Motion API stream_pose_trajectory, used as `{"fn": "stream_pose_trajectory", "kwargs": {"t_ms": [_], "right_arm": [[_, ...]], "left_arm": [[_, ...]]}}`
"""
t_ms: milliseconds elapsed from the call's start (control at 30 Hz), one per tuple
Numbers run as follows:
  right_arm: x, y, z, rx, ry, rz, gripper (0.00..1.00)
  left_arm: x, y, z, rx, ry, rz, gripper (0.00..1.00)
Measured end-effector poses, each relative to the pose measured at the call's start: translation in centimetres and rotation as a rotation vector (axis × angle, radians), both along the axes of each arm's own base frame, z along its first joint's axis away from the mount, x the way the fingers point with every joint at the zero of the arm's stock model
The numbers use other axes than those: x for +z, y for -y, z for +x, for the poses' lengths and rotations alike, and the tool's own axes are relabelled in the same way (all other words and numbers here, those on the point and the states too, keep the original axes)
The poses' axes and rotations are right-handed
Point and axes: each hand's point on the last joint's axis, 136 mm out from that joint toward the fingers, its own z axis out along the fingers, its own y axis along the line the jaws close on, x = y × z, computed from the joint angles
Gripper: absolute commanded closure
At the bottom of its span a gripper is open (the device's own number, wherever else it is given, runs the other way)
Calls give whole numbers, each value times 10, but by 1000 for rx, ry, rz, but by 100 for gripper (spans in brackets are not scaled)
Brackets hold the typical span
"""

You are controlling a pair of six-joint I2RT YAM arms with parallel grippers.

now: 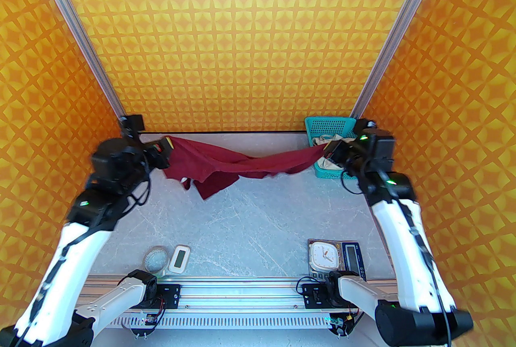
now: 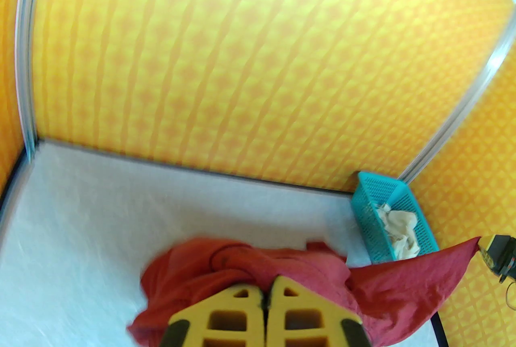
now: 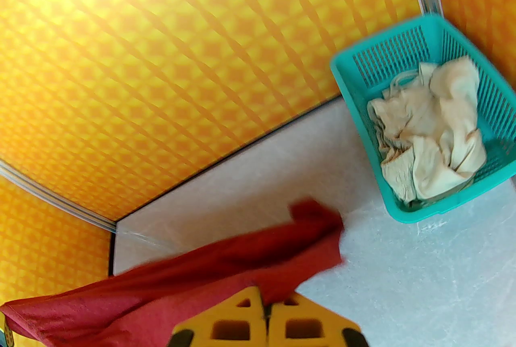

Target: Fold and stack the mixed laundry pile

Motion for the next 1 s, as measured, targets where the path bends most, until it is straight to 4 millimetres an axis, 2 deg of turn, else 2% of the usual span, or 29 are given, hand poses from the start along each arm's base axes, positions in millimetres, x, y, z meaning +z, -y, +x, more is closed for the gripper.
{"fn": "stream_pose_trajectory", "kwargs": {"t_ms": [100,233,300,367,433,467,533,600,633,700,733,800,867,900,1000], "right_arm": [[46,6,-31,-22,75,-42,100],[108,9,-73,-41,220,-70,100],[123,9,-82,-42,260,-69,100],[124,8,-77,-37,257,-67,100],[117,7,-58,-26,228,-60,100],[109,5,-40,-18,198,-54,100],[95,3,-2,-5,163,-45,100],[74,2,46,5,124,-31,100],[60,1,69,6,98,-22,100],[40,1,111,9,54,-5,100],[38,0,132,12,55,3,100],[39,-2,166,19,76,20,100],[47,-4,184,26,105,33,100],[53,-4,187,28,122,38,100],[82,-4,182,29,189,38,100]], "left_arm": [[36,-4,-31,-41,87,41,100],[95,-11,-69,-69,230,59,100],[118,-12,-75,-67,270,49,100],[135,-9,-64,-66,279,47,100],[138,0,-35,-67,255,54,100],[132,6,-13,-67,222,64,100],[108,18,38,-66,141,92,100],[74,25,91,-54,54,114,100],[53,25,119,-45,3,123,100],[23,20,167,-33,-63,113,100],[15,14,192,-18,-76,100,100],[11,4,227,2,-63,76,100],[19,-5,244,16,-22,61,100],[24,-8,245,19,-5,55,100],[61,-10,231,11,89,43,100]]}}
